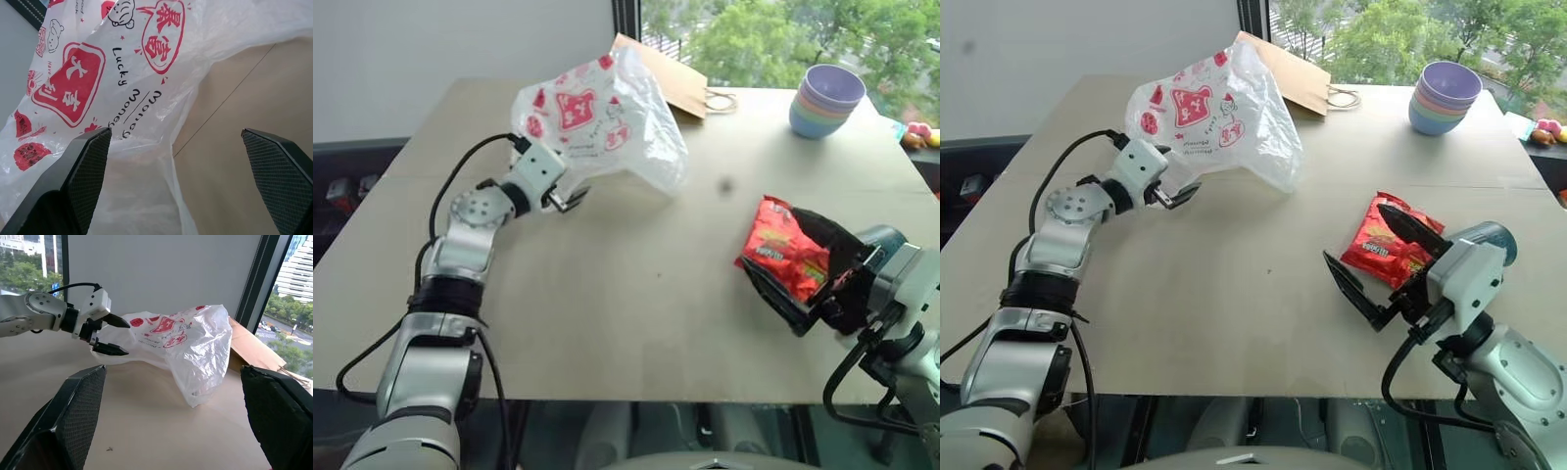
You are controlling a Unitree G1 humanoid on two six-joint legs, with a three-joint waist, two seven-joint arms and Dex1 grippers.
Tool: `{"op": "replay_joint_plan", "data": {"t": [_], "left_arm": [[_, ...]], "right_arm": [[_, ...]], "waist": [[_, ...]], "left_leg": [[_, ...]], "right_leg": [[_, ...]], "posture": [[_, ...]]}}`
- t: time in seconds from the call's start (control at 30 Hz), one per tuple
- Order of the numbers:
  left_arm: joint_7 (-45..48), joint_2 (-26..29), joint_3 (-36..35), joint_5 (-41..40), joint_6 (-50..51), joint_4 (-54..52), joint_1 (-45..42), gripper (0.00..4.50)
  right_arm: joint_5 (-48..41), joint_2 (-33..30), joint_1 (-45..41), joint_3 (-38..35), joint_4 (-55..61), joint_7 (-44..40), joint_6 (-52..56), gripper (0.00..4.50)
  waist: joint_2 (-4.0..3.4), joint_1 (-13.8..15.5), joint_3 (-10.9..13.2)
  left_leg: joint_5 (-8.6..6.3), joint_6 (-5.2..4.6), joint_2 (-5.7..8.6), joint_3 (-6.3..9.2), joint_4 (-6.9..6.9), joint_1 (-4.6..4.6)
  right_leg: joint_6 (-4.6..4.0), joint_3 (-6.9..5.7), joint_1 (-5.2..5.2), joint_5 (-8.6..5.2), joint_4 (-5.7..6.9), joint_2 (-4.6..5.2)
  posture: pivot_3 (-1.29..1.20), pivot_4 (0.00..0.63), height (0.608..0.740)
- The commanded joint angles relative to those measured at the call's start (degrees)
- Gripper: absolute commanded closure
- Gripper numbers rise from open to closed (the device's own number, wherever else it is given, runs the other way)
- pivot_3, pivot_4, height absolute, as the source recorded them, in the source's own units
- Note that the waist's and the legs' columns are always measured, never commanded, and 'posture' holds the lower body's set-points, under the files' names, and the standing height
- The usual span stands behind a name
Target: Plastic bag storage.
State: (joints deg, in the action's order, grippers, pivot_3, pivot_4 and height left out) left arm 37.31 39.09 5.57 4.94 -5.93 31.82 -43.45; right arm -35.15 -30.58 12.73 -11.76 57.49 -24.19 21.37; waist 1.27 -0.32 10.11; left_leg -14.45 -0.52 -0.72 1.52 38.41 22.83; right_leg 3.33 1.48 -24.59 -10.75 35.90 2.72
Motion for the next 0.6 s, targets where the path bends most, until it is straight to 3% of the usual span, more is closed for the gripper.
{"op": "replay_joint_plan", "data": {"t": [0.03, 0.27, 0.57, 0.6], "left_arm": [[-3.26, 2.52, 2.73, 7.07, -7.74, 5.57, -5.50, 0.06], [-8.97, 3.26, 8.27, 16.43, -16.77, 21.60, -14.14, 0.06], [-14.92, 2.16, 13.86, 24.22, -20.37, 37.15, -22.49, 0.06], [-15.17, 1.94, 14.02, 24.47, -20.65, 37.96, -22.93, 0.60]], "right_arm": [[0.35, 0.47, 0.51, 0.20, 2.31, 0.43, -1.60, 0.00], [1.26, 1.10, -0.01, 1.16, -0.32, -1.13, -3.73, 0.00], [-2.83, -3.82, 2.26, -8.60, -6.05, -9.67, -5.93, 0.00], [-2.88, -3.89, 2.27, -8.88, -6.10, -9.76, -5.89, 0.00]], "waist": [[0.03, 0.08, 0.00], [0.05, -0.22, 0.01], [0.22, -0.08, 0.08], [0.23, -0.08, 0.08]], "left_leg": [[0.00, 0.00, 0.00, 0.00, 0.00, 0.00], [0.00, 0.00, 0.01, -0.03, 0.00, 0.00], [0.00, -0.01, 0.03, 0.02, 0.00, 0.05], [0.00, -0.01, 0.03, 0.02, 0.00, 0.05]], "right_leg": [[0.00, 0.00, 0.00, 0.00, 0.00, 0.00], [0.02, 0.01, 0.00, 0.01, 0.00, 0.00], [0.03, -0.04, 0.00, 0.02, 0.01, 0.00], [0.04, -0.03, 0.00, 0.02, 0.01, 0.01]], "posture": [[0.00, 0.150, 0.740], [0.00, 0.150, 0.740], [0.00, 0.150, 0.740], [0.00, 0.150, 0.740]]}}
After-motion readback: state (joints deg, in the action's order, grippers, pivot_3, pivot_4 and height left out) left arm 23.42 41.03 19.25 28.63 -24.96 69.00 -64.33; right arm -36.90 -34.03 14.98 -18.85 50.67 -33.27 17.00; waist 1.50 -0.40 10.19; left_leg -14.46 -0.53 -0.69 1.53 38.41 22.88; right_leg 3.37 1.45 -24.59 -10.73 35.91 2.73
